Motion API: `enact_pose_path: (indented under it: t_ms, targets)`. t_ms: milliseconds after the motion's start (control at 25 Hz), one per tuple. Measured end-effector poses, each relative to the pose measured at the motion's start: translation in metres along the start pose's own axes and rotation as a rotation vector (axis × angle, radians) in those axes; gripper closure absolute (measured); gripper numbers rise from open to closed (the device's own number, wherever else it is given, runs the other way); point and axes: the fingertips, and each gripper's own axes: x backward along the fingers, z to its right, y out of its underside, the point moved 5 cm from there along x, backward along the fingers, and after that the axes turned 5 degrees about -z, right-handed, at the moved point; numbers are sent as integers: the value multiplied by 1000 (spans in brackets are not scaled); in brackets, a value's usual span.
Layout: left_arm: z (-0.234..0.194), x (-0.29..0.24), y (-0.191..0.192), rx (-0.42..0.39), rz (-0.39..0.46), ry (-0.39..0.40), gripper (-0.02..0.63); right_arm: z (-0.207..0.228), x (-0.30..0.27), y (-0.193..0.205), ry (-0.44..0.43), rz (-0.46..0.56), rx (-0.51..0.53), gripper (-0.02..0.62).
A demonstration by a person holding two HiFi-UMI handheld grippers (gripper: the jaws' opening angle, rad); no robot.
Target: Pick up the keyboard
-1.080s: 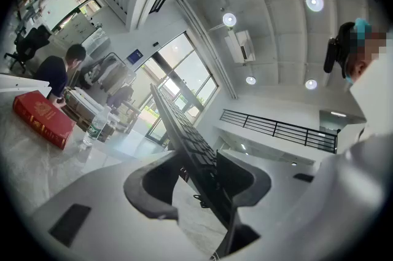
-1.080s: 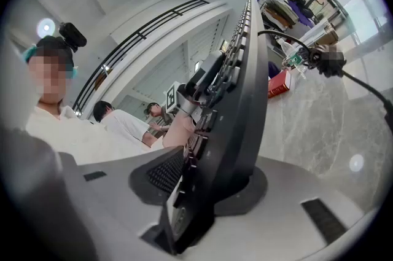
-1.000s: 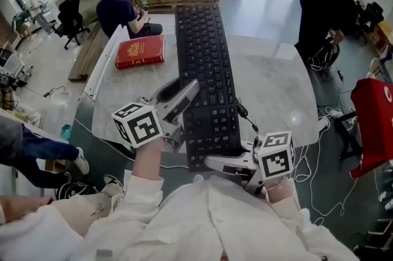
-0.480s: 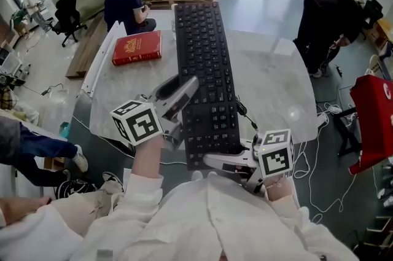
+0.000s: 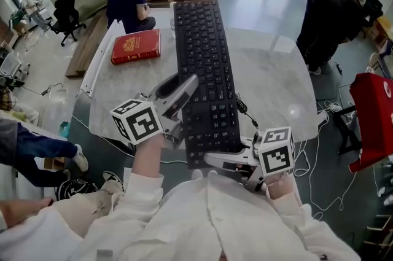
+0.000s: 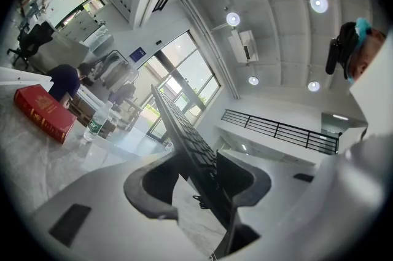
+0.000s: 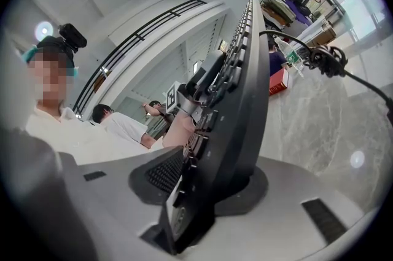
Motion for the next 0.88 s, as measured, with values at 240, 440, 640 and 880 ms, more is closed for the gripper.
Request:
enact_pose_path:
  t_ms: [240,440,640,880]
  targets:
    - [1,0,-2,-6,3,2,417,-1,0,-1,-3,4,2,431]
    - [1,0,-2,-13,7,-1,419,1,0,-1,-1,0,10,431]
    - [2,0,-4,-13,12,-2,418,-1,0,-3,-4,2,13,431]
    - [4,-1,-6,-10,15,1,418,-2,2,-4,-11,6,10,431]
